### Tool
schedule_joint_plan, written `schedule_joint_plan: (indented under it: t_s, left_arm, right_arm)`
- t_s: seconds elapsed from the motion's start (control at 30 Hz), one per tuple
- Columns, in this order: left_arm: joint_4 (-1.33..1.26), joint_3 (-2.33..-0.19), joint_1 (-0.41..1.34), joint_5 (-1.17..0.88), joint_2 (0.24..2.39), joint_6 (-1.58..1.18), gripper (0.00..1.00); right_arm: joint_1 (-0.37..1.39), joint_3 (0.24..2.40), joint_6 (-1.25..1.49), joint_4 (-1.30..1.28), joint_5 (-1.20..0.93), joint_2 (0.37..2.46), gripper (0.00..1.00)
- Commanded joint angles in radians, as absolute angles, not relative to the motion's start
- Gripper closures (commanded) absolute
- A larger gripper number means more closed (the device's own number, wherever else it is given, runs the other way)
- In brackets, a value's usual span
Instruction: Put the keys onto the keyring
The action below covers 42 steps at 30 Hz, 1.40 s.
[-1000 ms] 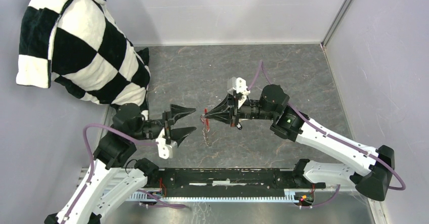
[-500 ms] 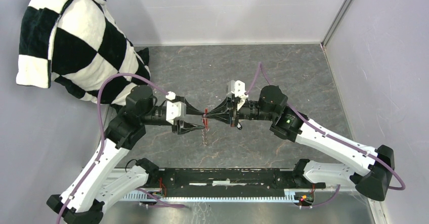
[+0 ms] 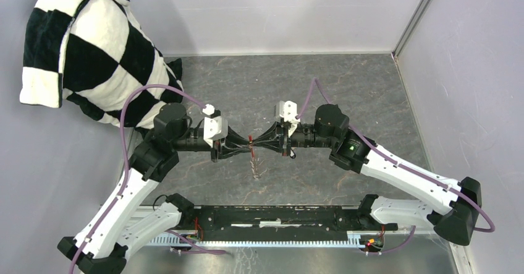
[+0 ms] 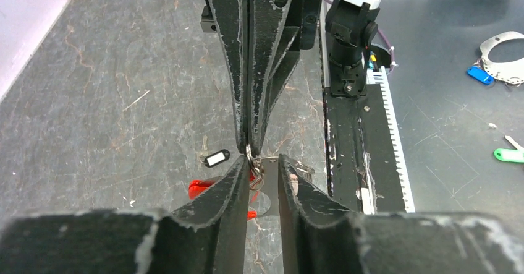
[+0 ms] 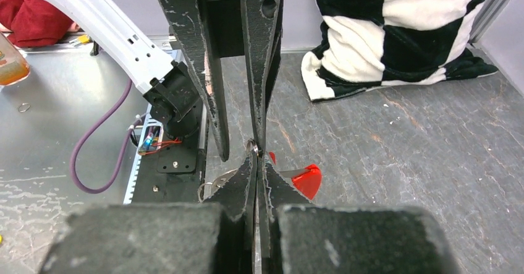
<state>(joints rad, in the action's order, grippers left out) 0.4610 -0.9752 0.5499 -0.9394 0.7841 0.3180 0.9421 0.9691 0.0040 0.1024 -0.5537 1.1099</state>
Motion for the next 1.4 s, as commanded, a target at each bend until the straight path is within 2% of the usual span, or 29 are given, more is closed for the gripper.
schedule_joint_plan:
  t_s: [0.0, 0.1, 0.2, 0.37, 0.43, 0.57, 0.7, 0.8, 0.93, 1.03, 1.2, 1.37]
  left_arm:
    - [0.436, -0.975, 0.553, -0.926, 0.798, 0.262, 0.72]
    - [0.443, -0.973, 0.552, -0.917, 0.804, 0.266, 0.78]
    - [0.450, -0.966, 0.552, -0.906, 0.807, 0.271, 0.80]
    - [0.460, -0.965, 0.552, -0.900, 0.811, 0.264, 0.68]
    - [0.459, -0.965, 0.552, -0.898, 0.811, 0.263, 0.67]
    - [0.447, -0.961, 0.552, -0.885, 0.806, 0.262, 0.80]
    - [0.425, -0.953, 0.552, -0.861, 0.796, 0.262, 0.97]
    - [0.446, -0.952, 0.552, -0.849, 0.790, 0.297, 0.98]
    - [0.507, -0.959, 0.552, -0.847, 0.782, 0.390, 0.98]
    - [0.561, -0.974, 0.552, -0.851, 0.788, 0.479, 0.98]
    - [0.630, -1.011, 0.553, -0.862, 0.809, 0.579, 0.98]
    - [0.652, -1.033, 0.552, -0.870, 0.819, 0.634, 0.98]
  right_arm:
    - [0.940, 1.026, -0.018, 0.143, -0.548, 1.112, 1.00]
    - [0.940, 1.024, -0.013, 0.147, -0.551, 1.111, 1.00]
    - [0.941, 1.025, -0.010, 0.152, -0.553, 1.109, 1.00]
    - [0.939, 1.023, -0.006, 0.155, -0.556, 1.109, 1.00]
    - [0.941, 1.022, -0.006, 0.154, -0.558, 1.109, 1.00]
    - [0.941, 1.022, -0.003, 0.156, -0.565, 1.109, 1.00]
    - [0.940, 1.016, -0.002, 0.162, -0.573, 1.103, 1.00]
    - [0.941, 1.020, -0.008, 0.144, -0.584, 1.093, 1.00]
    - [0.933, 1.128, -0.124, -0.073, -0.617, 1.109, 0.73]
    - [0.928, 1.233, -0.220, -0.255, -0.652, 1.151, 0.60]
    - [0.928, 1.412, -0.326, -0.491, -0.704, 1.246, 0.57]
    - [0.941, 1.489, -0.377, -0.598, -0.725, 1.321, 0.59]
